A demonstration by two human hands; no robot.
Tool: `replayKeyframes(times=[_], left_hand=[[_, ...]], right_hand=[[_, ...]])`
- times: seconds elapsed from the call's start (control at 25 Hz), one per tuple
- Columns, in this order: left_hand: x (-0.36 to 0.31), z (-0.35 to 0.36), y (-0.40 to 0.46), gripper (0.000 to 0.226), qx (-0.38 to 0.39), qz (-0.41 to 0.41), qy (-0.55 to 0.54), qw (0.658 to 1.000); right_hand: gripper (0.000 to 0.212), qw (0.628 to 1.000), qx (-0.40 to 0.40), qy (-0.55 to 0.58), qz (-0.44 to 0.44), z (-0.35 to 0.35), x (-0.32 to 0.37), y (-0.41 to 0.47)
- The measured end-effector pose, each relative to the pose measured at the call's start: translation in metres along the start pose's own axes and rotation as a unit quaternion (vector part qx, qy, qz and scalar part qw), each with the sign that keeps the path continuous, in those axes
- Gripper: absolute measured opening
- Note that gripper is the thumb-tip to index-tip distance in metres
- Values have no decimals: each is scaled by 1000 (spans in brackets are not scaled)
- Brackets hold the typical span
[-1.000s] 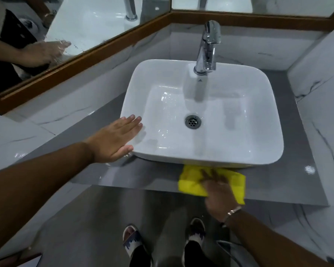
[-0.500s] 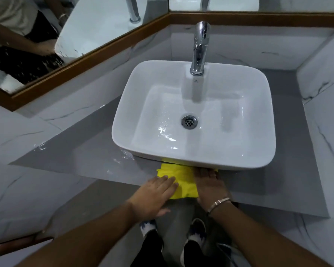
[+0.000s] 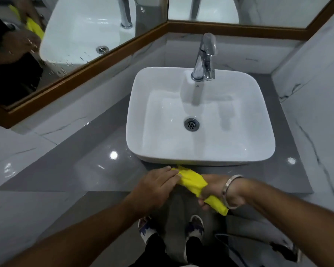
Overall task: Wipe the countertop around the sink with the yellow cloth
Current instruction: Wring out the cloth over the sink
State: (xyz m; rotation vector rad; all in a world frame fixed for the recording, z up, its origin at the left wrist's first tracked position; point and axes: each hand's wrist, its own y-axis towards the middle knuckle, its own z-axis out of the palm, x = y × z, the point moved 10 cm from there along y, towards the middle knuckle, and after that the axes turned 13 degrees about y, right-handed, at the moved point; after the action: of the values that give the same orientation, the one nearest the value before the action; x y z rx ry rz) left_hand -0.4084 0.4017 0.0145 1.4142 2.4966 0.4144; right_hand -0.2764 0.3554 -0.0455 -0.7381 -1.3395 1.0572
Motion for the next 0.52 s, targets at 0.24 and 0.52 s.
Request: replayKeyframes(times=[0.24, 0.52], left_hand=[[20, -42, 63, 84, -96, -63, -1, 993], [69, -6, 186, 23, 179, -35, 15, 983]], right_hand=[[27, 966, 183, 162, 89, 35, 69, -68], [17, 965, 202, -25, 163, -16, 118, -56]])
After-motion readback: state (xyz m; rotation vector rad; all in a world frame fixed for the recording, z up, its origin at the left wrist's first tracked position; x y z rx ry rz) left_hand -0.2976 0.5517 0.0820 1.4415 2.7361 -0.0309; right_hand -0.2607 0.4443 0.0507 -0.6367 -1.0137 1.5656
